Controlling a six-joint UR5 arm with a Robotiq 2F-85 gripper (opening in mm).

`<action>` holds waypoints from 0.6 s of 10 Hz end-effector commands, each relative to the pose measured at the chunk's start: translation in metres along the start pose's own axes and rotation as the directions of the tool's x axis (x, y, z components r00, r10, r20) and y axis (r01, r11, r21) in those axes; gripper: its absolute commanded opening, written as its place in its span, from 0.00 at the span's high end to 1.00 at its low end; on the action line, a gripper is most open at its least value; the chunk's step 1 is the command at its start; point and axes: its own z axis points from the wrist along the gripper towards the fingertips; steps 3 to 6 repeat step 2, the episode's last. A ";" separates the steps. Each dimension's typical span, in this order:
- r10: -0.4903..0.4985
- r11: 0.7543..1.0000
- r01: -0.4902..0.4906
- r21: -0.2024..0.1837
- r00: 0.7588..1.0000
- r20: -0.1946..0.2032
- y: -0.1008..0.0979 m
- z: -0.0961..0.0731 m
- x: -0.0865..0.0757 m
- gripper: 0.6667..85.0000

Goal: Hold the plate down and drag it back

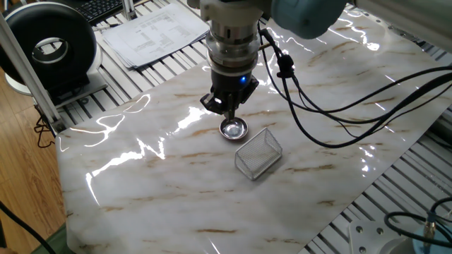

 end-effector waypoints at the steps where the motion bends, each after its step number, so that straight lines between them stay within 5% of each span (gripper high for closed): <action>1: 0.002 1.000 -0.002 -0.007 1.000 -0.017 -0.001 0.004 0.001 0.99; 6: -0.001 1.000 0.001 -0.007 1.000 -0.017 -0.001 0.004 0.001 0.99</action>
